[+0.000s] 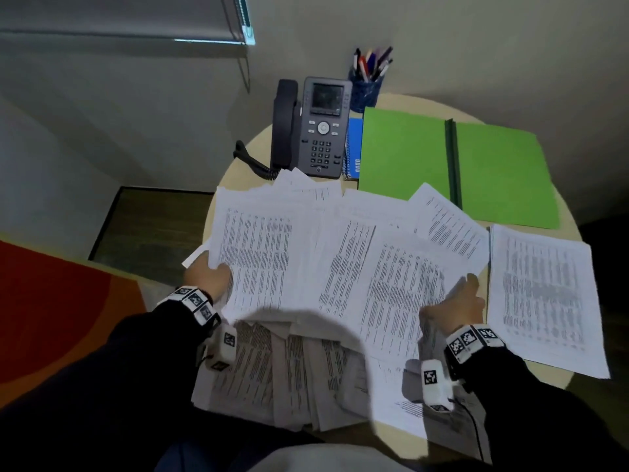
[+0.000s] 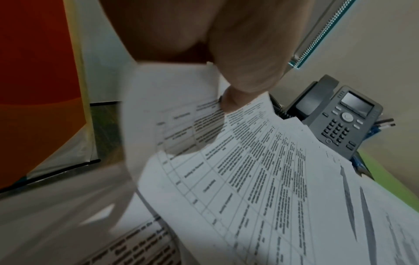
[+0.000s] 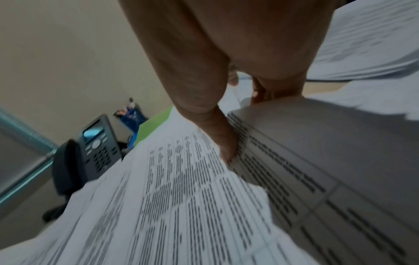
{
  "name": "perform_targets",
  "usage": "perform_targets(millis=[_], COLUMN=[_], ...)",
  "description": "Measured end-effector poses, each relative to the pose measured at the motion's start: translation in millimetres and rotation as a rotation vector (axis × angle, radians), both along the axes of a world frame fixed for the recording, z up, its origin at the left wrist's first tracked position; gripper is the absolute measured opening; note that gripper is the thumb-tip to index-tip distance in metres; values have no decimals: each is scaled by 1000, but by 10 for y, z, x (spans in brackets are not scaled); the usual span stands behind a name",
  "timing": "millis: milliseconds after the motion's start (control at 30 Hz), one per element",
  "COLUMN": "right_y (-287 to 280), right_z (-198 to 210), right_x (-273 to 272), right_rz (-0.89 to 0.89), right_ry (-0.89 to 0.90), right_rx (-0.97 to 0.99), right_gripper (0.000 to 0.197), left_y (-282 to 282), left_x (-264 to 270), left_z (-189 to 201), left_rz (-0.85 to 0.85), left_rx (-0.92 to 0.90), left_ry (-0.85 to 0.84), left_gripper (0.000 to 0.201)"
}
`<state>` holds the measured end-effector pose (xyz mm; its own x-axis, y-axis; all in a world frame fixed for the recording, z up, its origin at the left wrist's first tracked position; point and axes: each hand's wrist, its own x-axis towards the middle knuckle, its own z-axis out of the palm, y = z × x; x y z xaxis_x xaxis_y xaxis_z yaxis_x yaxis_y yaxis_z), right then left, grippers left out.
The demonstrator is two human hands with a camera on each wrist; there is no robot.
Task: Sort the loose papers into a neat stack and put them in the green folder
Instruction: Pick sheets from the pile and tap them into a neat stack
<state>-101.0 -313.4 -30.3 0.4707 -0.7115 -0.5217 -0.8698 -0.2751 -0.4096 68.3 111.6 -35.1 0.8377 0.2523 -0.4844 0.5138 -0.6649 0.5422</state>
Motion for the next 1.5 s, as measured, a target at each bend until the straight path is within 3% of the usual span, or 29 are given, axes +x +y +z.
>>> perform_targets(millis=[167, 200, 267, 333, 500, 600, 700, 800, 967, 1167, 1233, 1300, 1400, 1500], right_y=[-274, -294, -315, -286, -255, -159, -57, 49, 164, 286, 336, 376, 401, 347], right_z=[65, 94, 173, 291, 150, -122, -277, -282, -235, -222, -187, -133, -47, 5], right_x=[-208, -232, -261, -225, 156, 423, 557, 571, 540, 483, 475, 481, 540, 589], right_rz=[-72, -73, -21, 116, 579, 743, 756, 790, 802, 750, 690, 596, 461, 330], right_ry=[-30, -81, -186, -237, -78, -4, 20, 52, 49, -111, -152, -192, -185, -191], right_rx=[186, 260, 362, 386, 281, -93, -220, -300, -342, -367, -319, -269, -204, -53], right_gripper=[112, 107, 73, 40, 22, 44, 61, 51, 39, 32, 44, 69, 108, 129], left_y=[-12, 0, 21, 19, -131, -289, -385, -459, -490, -494, -469, -445, -416, -361], left_x=[-138, -165, -231, -314, -521, -493, -324, -137, 87, 84, 80, 78, 63, 58], left_z=[92, 88, 65, 32, -43, 3, 0, 8, -33, -91, -102, -101, -34, -5], left_rz=[91, 123, 115, 66, -87, -111, -62, 1, -31, -36, 2, 22, 104, 124], left_rx=[-126, -144, -148, -133, -85, 14, 65, 218, 357, 402, 311, 212, 143, 26], left_ry=[-12, -7, 1, 27, 83, 58, -29, -92, 149, 90, 51, 43, 3, -16], left_gripper=[22, 22, 18, 16, 23, 26, 35, 54, 57, 49, 47, 44, 54, 49])
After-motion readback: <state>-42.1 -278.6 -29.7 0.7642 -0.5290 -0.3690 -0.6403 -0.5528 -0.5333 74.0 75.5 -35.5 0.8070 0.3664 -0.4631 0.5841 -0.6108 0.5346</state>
